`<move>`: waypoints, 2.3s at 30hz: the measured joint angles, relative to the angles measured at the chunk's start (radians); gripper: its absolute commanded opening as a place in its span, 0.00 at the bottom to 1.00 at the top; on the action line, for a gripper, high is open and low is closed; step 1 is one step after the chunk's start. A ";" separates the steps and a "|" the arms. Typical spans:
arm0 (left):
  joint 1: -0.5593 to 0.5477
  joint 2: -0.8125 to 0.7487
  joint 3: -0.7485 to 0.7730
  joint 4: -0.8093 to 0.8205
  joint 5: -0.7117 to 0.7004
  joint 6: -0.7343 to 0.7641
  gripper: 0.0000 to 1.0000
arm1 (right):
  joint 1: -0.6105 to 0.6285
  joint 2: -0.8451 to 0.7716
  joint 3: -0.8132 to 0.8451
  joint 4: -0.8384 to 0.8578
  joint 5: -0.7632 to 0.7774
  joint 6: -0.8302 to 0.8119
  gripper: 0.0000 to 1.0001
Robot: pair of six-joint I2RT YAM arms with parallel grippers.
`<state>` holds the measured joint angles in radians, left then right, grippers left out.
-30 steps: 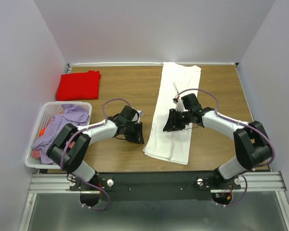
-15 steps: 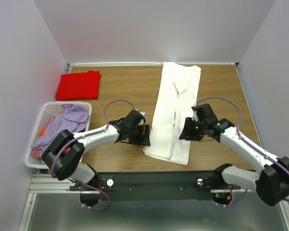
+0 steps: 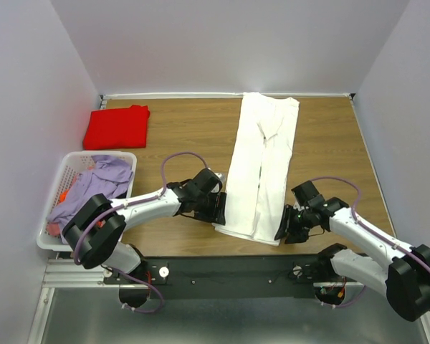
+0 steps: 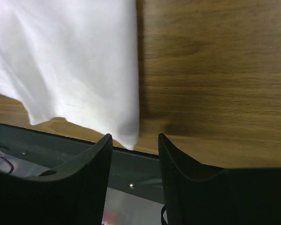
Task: Fold and stack the t-shirts
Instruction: Fold the tshirt
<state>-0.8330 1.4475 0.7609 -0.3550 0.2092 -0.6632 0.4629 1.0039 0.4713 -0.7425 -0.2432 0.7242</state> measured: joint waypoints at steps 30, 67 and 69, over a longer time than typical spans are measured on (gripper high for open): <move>-0.018 0.060 0.017 0.002 -0.011 0.035 0.52 | 0.000 -0.017 -0.138 0.188 -0.123 0.106 0.16; -0.060 0.132 0.102 -0.084 -0.057 0.136 0.40 | 0.000 -0.024 -0.134 0.187 -0.111 0.078 0.16; -0.061 0.132 0.097 -0.076 -0.043 0.138 0.38 | 0.000 -0.024 -0.134 0.187 -0.111 0.078 0.16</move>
<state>-0.8940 1.5799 0.8581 -0.4305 0.1658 -0.5251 0.4629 0.9794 0.3374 -0.5552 -0.3538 0.8024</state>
